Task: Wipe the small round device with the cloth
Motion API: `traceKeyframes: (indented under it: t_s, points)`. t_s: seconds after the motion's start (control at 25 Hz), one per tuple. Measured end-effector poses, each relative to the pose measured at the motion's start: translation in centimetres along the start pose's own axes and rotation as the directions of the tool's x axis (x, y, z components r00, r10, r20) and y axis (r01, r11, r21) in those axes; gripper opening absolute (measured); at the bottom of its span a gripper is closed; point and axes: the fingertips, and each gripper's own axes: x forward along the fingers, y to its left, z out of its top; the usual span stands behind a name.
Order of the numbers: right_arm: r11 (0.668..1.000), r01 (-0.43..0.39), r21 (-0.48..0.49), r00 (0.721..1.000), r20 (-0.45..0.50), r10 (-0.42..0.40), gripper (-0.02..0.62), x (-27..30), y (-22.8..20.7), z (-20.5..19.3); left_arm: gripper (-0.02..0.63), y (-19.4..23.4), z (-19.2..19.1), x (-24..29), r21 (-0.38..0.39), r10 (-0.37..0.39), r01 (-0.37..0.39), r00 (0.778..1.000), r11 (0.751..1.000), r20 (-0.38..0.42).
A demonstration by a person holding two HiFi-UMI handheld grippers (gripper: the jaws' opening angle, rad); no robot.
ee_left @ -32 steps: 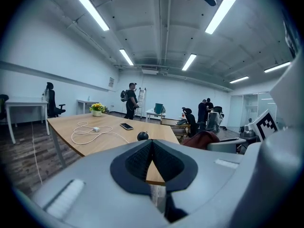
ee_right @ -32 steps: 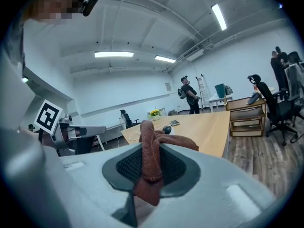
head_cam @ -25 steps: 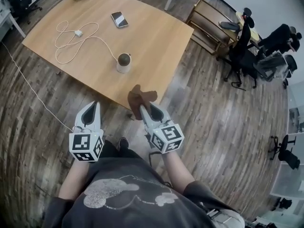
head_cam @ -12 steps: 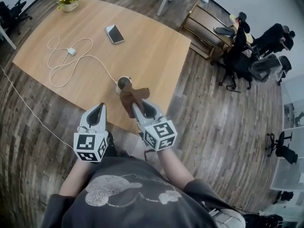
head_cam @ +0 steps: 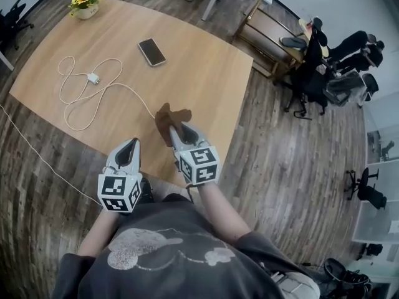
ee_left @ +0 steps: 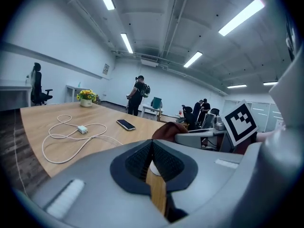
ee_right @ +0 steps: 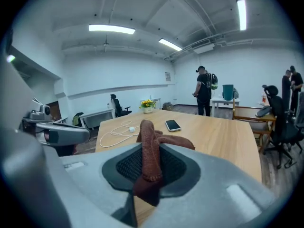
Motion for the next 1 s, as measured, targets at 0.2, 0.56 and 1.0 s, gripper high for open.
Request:
traceKeyframes:
  t_s: [0.2, 0.56, 1.0]
  points:
    - [0.996, 0.065, 0.068, 0.998, -0.019, -0.064, 0.069, -1.3, -2.3, -1.4, 0.018, 0.8, -0.1, 0.8, 0.003, -0.011, 0.011, 1.000, 1.000, -0.021]
    - [0.984, 0.136, 0.113, 0.989, -0.080, -0.127, 0.071, -4.3, -7.3, -4.3, 0.018, 0.2, -0.2, 1.4, -0.014, 0.032, -0.033, 0.999, 0.999, -0.025]
    - [0.980, -0.183, -0.084, 0.980, 0.062, 0.188, 0.071, -5.2, 0.3, -0.8, 0.018, -1.6, -0.8, 1.7, -0.052, 0.047, -0.048, 0.998, 0.997, -0.034]
